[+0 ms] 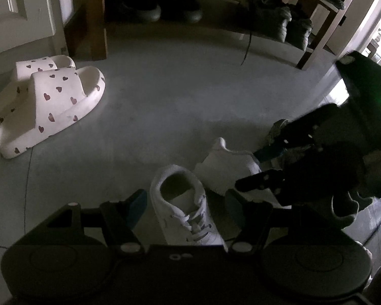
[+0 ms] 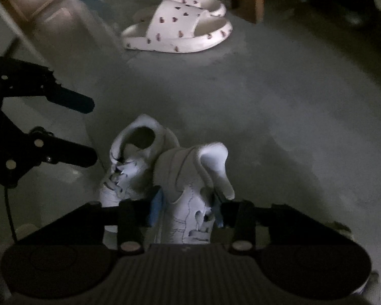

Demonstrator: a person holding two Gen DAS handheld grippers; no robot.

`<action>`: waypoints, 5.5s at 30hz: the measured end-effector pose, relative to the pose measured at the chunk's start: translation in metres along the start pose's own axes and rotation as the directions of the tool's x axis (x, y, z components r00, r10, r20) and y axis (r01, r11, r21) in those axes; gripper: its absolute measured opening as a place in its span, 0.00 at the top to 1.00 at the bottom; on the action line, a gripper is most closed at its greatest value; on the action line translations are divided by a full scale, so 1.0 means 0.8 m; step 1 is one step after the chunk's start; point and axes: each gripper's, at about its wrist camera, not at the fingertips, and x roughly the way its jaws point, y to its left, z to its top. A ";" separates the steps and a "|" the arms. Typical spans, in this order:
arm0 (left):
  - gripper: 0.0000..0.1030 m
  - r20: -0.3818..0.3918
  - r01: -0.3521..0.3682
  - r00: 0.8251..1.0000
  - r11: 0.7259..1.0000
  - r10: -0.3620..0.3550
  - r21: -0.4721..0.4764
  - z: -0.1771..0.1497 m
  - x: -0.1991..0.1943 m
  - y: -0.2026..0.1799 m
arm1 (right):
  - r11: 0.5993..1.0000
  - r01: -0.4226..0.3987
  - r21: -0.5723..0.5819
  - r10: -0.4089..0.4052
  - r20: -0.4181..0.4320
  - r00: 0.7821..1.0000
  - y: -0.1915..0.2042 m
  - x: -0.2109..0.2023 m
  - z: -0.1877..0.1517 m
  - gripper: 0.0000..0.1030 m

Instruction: Organize scattered shoes

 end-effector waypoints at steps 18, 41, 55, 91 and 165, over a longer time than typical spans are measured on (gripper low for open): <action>0.34 0.003 -0.013 1.000 0.999 0.013 -0.036 -0.004 0.002 0.016 | 0.910 0.410 0.056 -0.413 0.063 0.909 0.094 -0.032 -0.038 0.27; 0.34 -0.077 -0.002 0.997 0.996 -0.005 -0.084 -0.016 0.024 0.016 | 0.926 0.301 0.227 -0.270 -0.159 0.950 0.003 0.036 -0.021 0.83; 0.34 -0.058 -0.026 0.998 0.995 0.020 -0.098 -0.016 0.015 0.026 | 0.848 0.295 0.440 -0.251 -0.157 0.955 -0.003 0.048 0.009 0.83; 0.34 0.146 -0.234 0.951 0.945 0.272 -0.230 0.094 0.050 0.195 | 0.937 0.042 0.347 -0.262 0.619 0.740 0.132 -0.059 0.009 0.04; 0.33 0.098 -0.182 0.966 0.901 0.238 -0.394 -0.092 0.005 0.087 | 0.927 0.341 0.157 -0.370 0.238 0.898 0.087 0.013 0.047 0.05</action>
